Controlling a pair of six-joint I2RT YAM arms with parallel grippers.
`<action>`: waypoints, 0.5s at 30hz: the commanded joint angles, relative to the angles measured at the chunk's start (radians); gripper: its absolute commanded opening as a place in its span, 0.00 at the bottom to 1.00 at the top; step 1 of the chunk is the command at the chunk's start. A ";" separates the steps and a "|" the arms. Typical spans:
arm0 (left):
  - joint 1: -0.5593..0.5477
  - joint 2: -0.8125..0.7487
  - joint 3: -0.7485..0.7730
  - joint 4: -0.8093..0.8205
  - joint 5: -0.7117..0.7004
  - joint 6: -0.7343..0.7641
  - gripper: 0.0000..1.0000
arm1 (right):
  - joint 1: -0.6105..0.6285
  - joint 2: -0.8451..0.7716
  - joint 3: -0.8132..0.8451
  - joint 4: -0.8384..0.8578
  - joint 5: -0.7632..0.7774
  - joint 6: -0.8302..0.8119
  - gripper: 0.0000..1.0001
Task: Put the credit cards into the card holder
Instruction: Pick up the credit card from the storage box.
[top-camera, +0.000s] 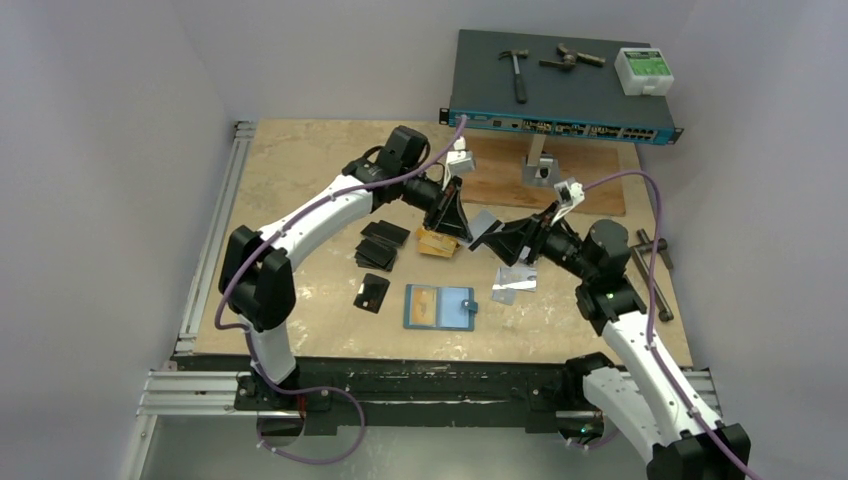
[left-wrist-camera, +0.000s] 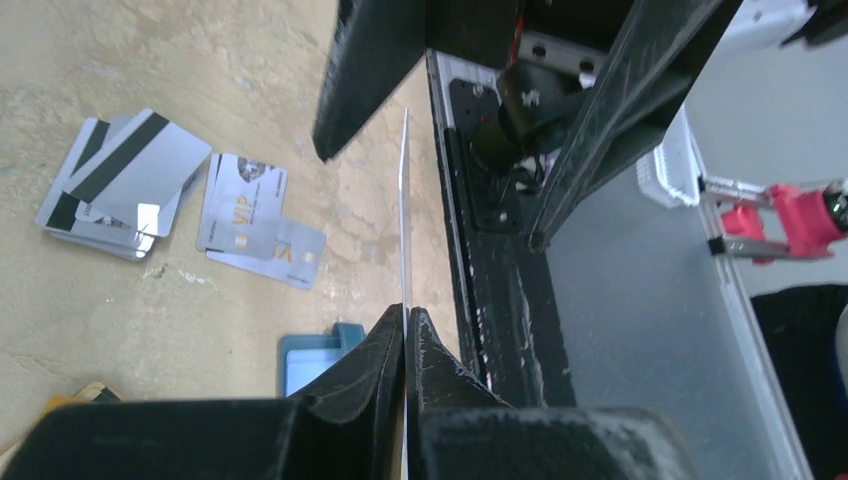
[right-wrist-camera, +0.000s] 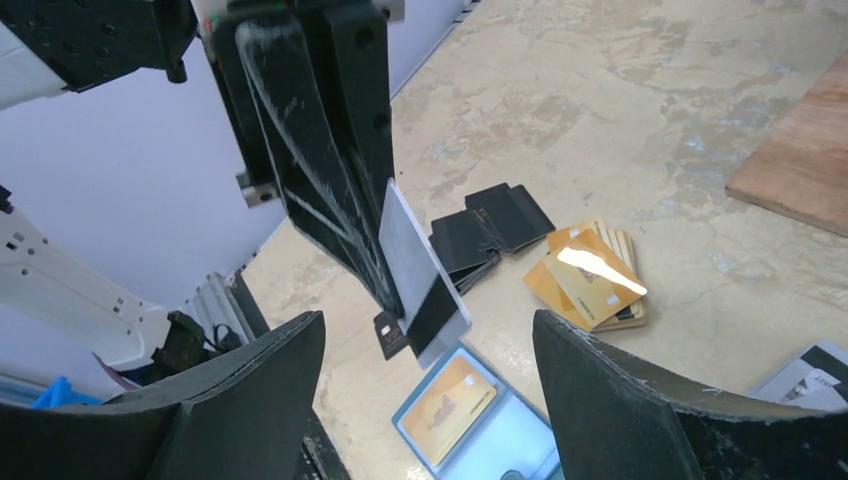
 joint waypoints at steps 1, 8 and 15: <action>0.013 -0.078 -0.028 0.215 0.030 -0.307 0.00 | 0.005 -0.043 -0.058 0.155 -0.005 0.101 0.76; 0.000 -0.112 -0.061 0.285 0.037 -0.418 0.00 | 0.004 0.023 -0.098 0.447 -0.010 0.294 0.54; -0.017 -0.116 -0.063 0.291 0.047 -0.445 0.00 | 0.005 0.073 -0.092 0.557 0.013 0.374 0.13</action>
